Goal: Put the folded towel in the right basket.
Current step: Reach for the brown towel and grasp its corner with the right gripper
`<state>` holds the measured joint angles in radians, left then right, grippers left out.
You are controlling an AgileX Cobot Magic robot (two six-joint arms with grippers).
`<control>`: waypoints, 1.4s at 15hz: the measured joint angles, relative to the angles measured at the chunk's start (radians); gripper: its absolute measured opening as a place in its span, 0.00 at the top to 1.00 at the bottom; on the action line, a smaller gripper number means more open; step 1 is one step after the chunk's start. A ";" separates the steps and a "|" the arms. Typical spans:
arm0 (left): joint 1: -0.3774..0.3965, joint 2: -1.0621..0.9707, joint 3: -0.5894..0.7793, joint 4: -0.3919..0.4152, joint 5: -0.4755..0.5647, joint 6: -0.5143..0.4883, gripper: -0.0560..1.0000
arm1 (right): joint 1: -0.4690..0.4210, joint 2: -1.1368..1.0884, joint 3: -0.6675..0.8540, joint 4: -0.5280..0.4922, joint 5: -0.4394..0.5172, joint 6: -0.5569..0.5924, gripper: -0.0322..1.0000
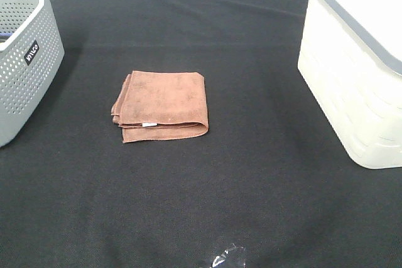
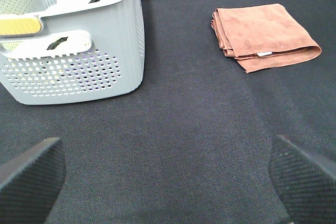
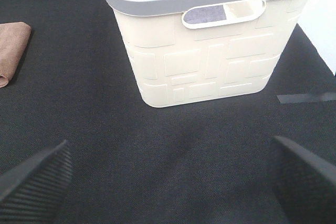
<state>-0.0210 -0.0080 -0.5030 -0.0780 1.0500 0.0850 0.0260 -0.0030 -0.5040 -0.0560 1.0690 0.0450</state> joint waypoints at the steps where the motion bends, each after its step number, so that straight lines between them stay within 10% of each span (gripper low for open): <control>1: 0.000 0.000 0.000 0.000 0.000 0.000 0.02 | 0.000 0.000 0.000 0.000 0.000 0.000 0.03; 7: 0.000 0.000 0.000 -0.001 0.000 0.000 0.02 | 0.000 0.054 -0.026 0.000 0.002 -0.001 0.03; 21: 0.000 0.000 0.000 -0.007 0.000 0.000 0.02 | 0.061 1.265 -0.815 0.464 0.147 -0.078 0.04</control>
<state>-0.0210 -0.0080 -0.5030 -0.0850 1.0500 0.0850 0.0870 1.2620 -1.3190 0.4080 1.2160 -0.0330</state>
